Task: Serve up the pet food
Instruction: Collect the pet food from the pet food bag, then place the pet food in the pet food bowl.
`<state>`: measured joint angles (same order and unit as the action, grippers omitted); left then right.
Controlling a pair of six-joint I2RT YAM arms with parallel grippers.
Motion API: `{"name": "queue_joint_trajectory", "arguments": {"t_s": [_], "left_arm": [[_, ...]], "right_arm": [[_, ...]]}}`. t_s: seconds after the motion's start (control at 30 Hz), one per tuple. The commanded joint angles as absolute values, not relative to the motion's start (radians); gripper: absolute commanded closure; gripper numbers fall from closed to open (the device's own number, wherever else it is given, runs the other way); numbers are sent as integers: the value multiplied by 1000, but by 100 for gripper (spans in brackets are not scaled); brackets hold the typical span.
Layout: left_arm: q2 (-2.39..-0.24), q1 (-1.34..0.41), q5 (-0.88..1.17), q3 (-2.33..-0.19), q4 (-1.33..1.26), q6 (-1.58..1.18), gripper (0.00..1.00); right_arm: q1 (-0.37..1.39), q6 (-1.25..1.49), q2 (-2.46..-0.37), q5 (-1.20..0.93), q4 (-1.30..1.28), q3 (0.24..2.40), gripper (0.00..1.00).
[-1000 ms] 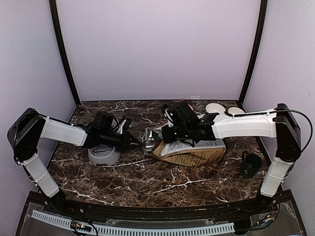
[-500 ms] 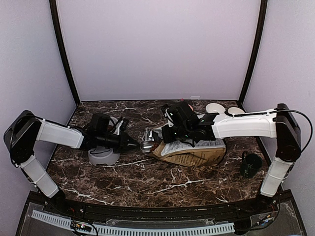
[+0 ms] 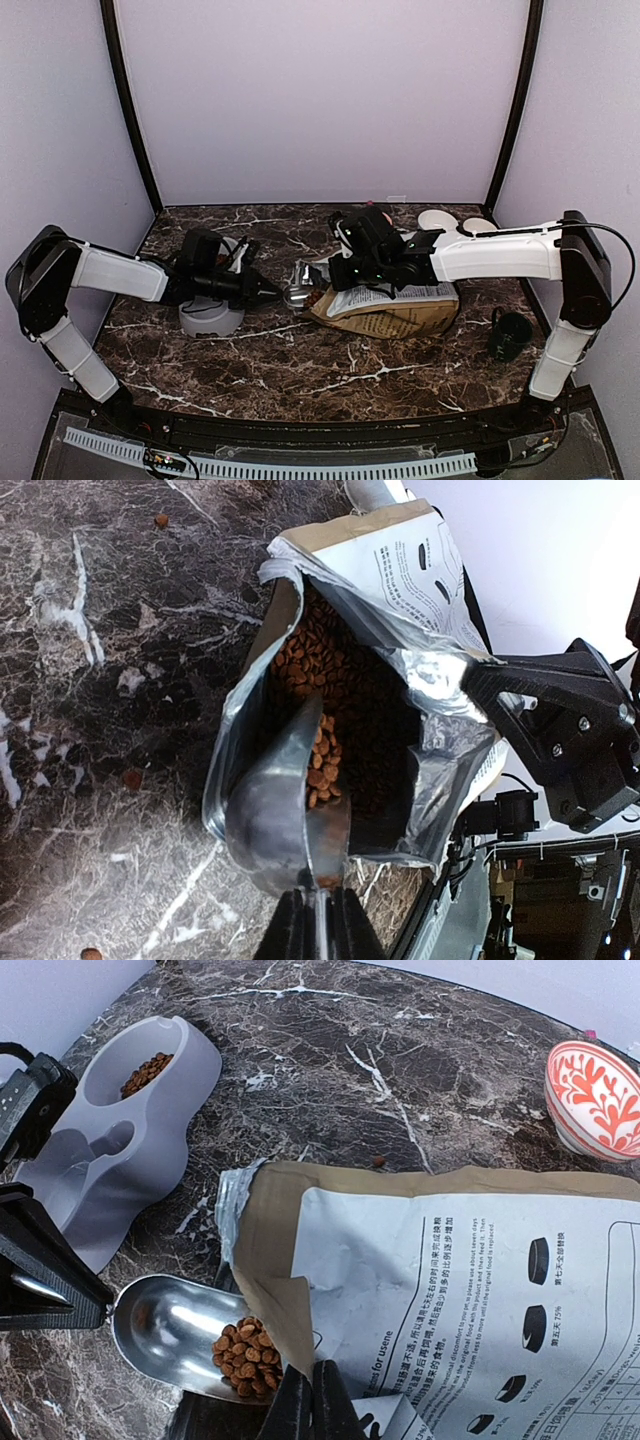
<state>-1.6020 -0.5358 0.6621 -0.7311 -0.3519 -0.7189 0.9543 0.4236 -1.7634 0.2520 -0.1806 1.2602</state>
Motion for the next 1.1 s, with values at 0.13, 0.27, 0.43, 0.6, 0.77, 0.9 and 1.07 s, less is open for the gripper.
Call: {"name": "queue_joint_trajectory", "arguments": {"t_s": [0.13, 0.27, 0.43, 0.6, 0.77, 0.9, 1.07], "left_arm": [[-1519, -520, 689, -697, -405, -740, 100], [-1498, -509, 700, -679, -430, -761, 100], [-1474, -500, 696, -664, -420, -753, 100], [-1447, -486, 703, -629, -444, -768, 100], [-1415, -477, 706, -603, -459, -779, 100], [-1389, -468, 714, -579, -485, -799, 100], [-1359, -455, 724, -541, -530, -828, 100]], "right_arm": [[925, 414, -1720, 328, -168, 1277, 100], [923, 414, -1718, 331, -170, 1277, 100], [923, 411, -1718, 333, -172, 1283, 100], [923, 410, -1725, 336, -178, 1293, 100], [923, 411, -1730, 338, -185, 1304, 100], [923, 414, -1738, 332, -190, 1316, 100], [923, 423, -1745, 329, -194, 1321, 100]]}}
